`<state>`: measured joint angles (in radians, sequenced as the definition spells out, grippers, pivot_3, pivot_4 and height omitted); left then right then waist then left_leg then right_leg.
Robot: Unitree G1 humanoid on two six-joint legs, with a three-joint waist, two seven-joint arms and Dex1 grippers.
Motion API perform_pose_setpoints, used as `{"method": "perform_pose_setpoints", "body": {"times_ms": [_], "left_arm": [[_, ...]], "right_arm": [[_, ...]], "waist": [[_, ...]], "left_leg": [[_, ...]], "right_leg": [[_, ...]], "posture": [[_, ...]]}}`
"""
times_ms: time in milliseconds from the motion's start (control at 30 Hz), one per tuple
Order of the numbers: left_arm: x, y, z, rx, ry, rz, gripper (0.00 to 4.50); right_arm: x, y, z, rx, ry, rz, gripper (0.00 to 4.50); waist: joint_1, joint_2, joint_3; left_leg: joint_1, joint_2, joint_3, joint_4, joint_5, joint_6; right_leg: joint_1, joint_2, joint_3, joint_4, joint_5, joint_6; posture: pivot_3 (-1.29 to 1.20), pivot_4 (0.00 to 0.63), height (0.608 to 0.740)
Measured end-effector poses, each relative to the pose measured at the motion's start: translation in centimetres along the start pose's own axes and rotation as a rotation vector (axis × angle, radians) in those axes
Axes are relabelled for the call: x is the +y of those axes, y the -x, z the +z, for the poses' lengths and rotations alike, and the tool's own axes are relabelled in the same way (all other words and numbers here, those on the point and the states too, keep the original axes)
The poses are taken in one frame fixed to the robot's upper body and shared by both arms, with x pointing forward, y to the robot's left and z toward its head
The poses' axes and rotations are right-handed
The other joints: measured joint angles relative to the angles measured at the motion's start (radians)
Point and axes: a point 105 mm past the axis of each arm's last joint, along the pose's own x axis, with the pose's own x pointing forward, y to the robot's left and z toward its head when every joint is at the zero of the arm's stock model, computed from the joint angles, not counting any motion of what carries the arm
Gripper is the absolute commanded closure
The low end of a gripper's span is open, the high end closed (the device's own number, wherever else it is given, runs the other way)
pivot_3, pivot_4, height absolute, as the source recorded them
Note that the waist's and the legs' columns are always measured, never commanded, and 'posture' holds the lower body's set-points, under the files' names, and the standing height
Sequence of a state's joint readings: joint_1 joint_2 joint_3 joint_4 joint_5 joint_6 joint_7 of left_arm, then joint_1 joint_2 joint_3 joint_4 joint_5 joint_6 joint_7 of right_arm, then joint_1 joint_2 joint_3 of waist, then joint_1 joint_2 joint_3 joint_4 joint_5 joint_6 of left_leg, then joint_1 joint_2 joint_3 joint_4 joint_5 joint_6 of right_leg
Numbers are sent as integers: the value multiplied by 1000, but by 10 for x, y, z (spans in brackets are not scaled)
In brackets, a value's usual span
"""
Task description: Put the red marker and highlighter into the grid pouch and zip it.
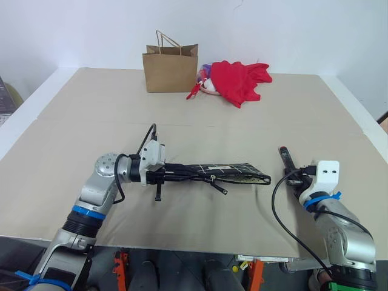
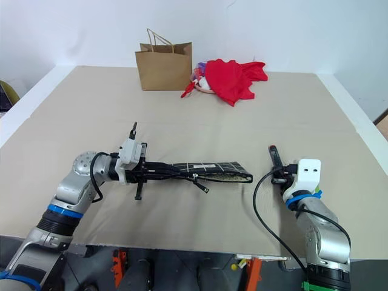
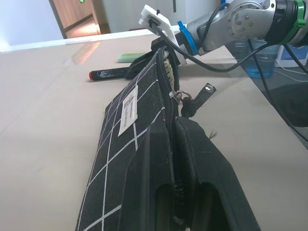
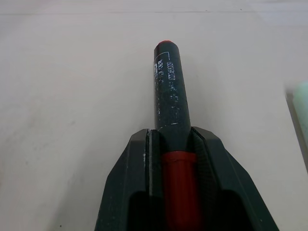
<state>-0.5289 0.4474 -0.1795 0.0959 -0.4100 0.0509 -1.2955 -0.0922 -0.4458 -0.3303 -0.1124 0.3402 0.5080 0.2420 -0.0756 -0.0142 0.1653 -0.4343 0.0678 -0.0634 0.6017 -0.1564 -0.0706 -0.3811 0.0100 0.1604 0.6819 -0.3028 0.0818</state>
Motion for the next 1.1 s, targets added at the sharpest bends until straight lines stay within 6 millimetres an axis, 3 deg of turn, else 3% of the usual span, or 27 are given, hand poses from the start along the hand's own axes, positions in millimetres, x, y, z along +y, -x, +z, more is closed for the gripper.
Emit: {"method": "perform_pose_setpoints", "body": {"times_ms": [133, 200, 233, 267, 300, 333, 433, 533, 633, 767, 1100], "left_arm": [[0, 0, 0, -2, 1, 1, 4500], [-2, 0, -1, -3, 9, -5, 4500], [-3, 1, -2, -1, 15, -10, 4500], [-5, 1, -4, 3, 26, -23, 4500], [-5, 1, -4, 4, 27, -23, 4500], [-5, 0, -3, 1, 26, -25, 4500], [-5, 0, -4, 1, 26, -25, 4500], [-5, -1, -3, -4, 26, -27, 4500], [-5, -2, -3, -7, 26, -26, 4500], [-5, -5, -2, -21, 26, -27, 4500], [-5, -6, -2, -23, 25, -27, 4500]], "right_arm": [[2, 0, 4, 3, 55, 39, 3926], [9, 2, 17, -20, 85, 160, 3926], [14, 4, 28, -45, 98, 228, 3926], [29, 16, 71, -141, 169, 428, 3926], [30, 18, 77, -160, 178, 442, 3926], [37, 33, 108, -235, 221, 565, 3926], [51, 65, 137, -249, 281, 797, 3926], [64, 86, 128, -140, 259, 974, 3926], [68, 104, 93, 85, 241, 1090, 3926], [62, 115, 69, 221, 262, 1126, 3926], [57, 107, 68, 218, 297, 1100, 3926]], "waist": [[0, 0, 0], [-1, 3, 2], [-3, 5, 3], [-4, 10, 7], [-4, 10, 7], [-2, 9, 6], [1, 7, 6], [5, 4, 6], [13, 4, 7], [16, 4, 7], [12, 3, 7]], "left_leg": [[1, 0, 0, 0, 0, 0], [0, 0, 1, -1, 0, 0], [0, 0, 1, -1, 0, 0], [-1, -1, 2, -1, 0, 1], [-1, -1, 1, -1, 0, 1], [-2, -1, -1, -1, 0, 1], [-2, -1, -3, -2, -1, 2], [-3, -1, -5, -2, -1, 3], [-4, -2, -5, -1, -2, 3], [-3, -2, -5, 0, -1, 3], [-3, -2, -5, 1, 1, 1]], "right_leg": [[0, 0, 0, 0, 0, 0], [0, 0, 1, 0, 0, 0], [0, 0, 1, 0, 0, 1], [-2, 0, 2, 0, 0, 1], [-2, 0, 2, 0, 0, 1], [-1, 0, -1, 0, -2, 0], [0, 0, -3, 0, -3, 0], [0, -1, -5, -1, -4, -2], [0, -2, -5, -1, -5, -1], [0, -2, -5, -1, -4, 0], [0, -2, -4, -1, -2, 1]], "posture": [[0, 150, 740], [0, 150, 740], [0, 150, 740], [0, 150, 740], [0, 150, 740], [0, 150, 740], [0, 150, 740], [0, 150, 740], [0, 150, 740], [0, 150, 740], [0, 150, 740]]}}
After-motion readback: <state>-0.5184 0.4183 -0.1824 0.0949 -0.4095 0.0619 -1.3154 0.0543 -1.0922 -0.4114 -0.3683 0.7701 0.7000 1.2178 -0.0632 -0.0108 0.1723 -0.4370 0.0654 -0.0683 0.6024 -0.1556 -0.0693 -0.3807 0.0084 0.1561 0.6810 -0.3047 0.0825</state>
